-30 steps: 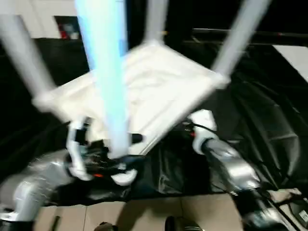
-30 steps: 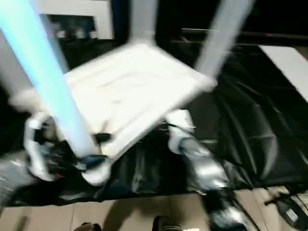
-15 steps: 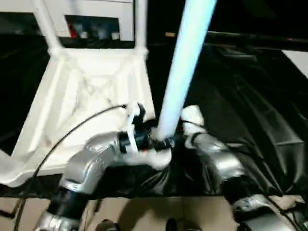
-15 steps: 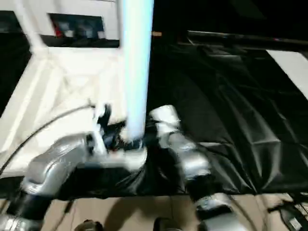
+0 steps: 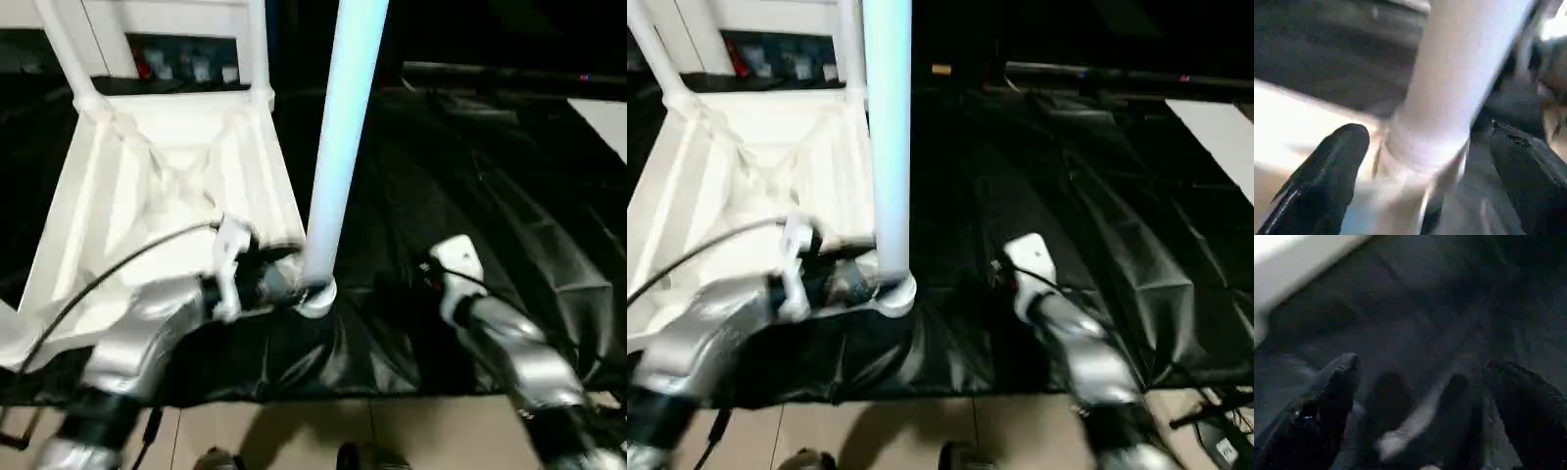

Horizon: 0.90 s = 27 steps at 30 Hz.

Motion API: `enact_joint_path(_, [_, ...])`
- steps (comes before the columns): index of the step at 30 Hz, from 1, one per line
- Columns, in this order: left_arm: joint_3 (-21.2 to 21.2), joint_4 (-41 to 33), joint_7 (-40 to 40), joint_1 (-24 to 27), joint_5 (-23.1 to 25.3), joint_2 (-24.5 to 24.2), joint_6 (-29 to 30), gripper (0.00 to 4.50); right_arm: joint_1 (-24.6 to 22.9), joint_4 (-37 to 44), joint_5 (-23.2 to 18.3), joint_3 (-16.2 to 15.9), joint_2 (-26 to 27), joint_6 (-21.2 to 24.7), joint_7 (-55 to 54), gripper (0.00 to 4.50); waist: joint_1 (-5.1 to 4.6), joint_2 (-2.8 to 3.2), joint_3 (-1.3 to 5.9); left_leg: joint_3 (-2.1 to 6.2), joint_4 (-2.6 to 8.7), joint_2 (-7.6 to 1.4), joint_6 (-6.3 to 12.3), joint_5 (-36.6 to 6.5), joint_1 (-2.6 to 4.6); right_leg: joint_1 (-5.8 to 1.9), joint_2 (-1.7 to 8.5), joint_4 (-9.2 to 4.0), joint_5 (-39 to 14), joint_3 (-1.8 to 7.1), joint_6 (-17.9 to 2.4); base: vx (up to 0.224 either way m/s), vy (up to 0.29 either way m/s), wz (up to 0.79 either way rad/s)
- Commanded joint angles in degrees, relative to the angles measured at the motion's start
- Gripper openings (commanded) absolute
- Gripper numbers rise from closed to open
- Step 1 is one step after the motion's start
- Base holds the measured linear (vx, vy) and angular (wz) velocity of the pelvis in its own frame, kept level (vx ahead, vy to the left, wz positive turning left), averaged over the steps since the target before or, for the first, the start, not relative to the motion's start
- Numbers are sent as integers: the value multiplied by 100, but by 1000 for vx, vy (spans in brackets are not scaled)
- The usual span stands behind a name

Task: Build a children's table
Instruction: Rotate table base

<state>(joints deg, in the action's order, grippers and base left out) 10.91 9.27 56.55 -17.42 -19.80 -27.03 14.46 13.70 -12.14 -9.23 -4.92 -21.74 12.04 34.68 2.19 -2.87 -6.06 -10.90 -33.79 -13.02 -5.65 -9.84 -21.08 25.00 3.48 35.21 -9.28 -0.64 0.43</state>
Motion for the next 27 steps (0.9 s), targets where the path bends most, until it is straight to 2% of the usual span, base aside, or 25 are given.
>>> enact_joint_path(1, [164, 125, 246, -39, 270, -207, -136, 420, -50, 411, -165, -63, -232, 64, 455, 450, 34, 80, 412, -18, 395, 47, 85, -1581, 64, -299, 176, -442, -1647, 129, -879, 0, 0, 0])
enact_joint_path(2, [165, 156, 318, -63, 288, -299, -137, 412, -78, 530, -215, -71, -327, 94, 596, 450, 36, 69, 407, -18, 395, 48, 81, -1587, 62, -297, 178, -434, -1628, 130, -913, 0, 0, 0])
enact_joint_path(6, [155, 203, 436, -115, 338, -455, -161, 375, -129, 753, -313, -83, -484, 149, 858, 450, 52, 85, 415, -24, 383, 47, 43, -1585, 71, -295, 193, -428, -1630, 137, -1003, 0, 0, 0])
enact_joint_path(7, [155, 203, 436, -115, 338, -455, -161, 375, -129, 753, -313, -83, -484, 149, 858, 450, 50, 78, 417, -25, 386, 52, 42, -1556, 63, -298, 194, -426, -1617, 134, -1010, 0, 0, 0])
enact_joint_path(11, [169, 408, 613, -315, 571, -775, -245, 328, -276, 1333, -579, -166, -855, 369, 1504, 450, 68, 77, 418, -15, 385, 57, 80, -1505, 51, -313, 194, -414, -1595, 132, -975, 0, 0, 0])
enact_joint_path(12, [245, 502, 777, -403, 716, -944, -279, 310, -343, 1593, -713, -224, -1022, 543, 1768, 450, 96, 118, 426, -9, 385, 43, 90, -1538, 88, -305, 188, -425, -1601, 133, -968, 0, 0, 0])
enact_joint_path(13, [301, 509, 819, -425, 805, -1017, -291, 310, -355, 1651, -748, -250, -1062, 609, 1830, 450, 82, 109, 419, -10, 388, 45, 101, -1524, 75, -310, 190, -422, -1562, 135, -977, 0, 0, 0])
enact_joint_path(15, [350, 501, 824, -443, 897, -1088, -258, 291, -368, 1703, -772, -272, -1093, 661, 1876, 450, 87, 108, 417, -8, 391, 38, 76, -1557, 78, -299, 201, -419, -1623, 133, -995, 0, 0, 0])
enact_joint_path(16, [365, 493, 821, -446, 927, -1109, -242, 283, -374, 1720, -779, -275, -1103, 676, 1890, 450, 89, 136, 417, -5, 390, 38, 57, -1559, 77, -297, 210, -415, -1627, 134, -1017, 0, 0, 0])
enact_joint_path(17, [365, 493, 821, -446, 927, -1109, -242, 275, -374, 1720, -779, -275, -1103, 676, 1890, 450, 97, 126, 418, -10, 389, 37, 34, -1572, 83, -291, 208, -423, -1636, 134, -1048, 0, 0, 0])
enact_joint_path(19, [484, 378, 873, -425, 1091, -1267, -127, 254, -413, 1885, -846, -260, -1085, 790, 1893, 450, 122, 156, 425, -7, 393, 34, -7, -1585, 89, -294, 206, -416, -1550, 133, -1088, 0, 0, 0])
enact_joint_path(22, [510, 321, 914, -395, 1077, -1298, -44, 218, -424, 1956, -889, -284, -1068, 844, 1906, 450, 127, 137, 431, -7, 387, 43, -2, -1536, 77, -307, 206, -397, -1481, 134, -1089, 0, 0, 0])
enact_joint_path(26, [526, 344, 1009, -397, 1096, -1275, 25, 190, -406, 2044, -924, -352, -1022, 952, 1924, 450, 120, 144, 433, -7, 384, 52, 0, -1518, 65, -310, 207, -408, -1572, 133, -1078, 0, 0, 0])
enact_joint_path(27, [535, 319, 1016, -388, 1103, -1270, 49, 171, -391, 2052, -908, -381, -983, 968, 1903, 450, 120, 174, 436, -3, 385, 52, -11, -1532, 68, -304, 209, -410, -1598, 132, -1073, 0, 0, 0])
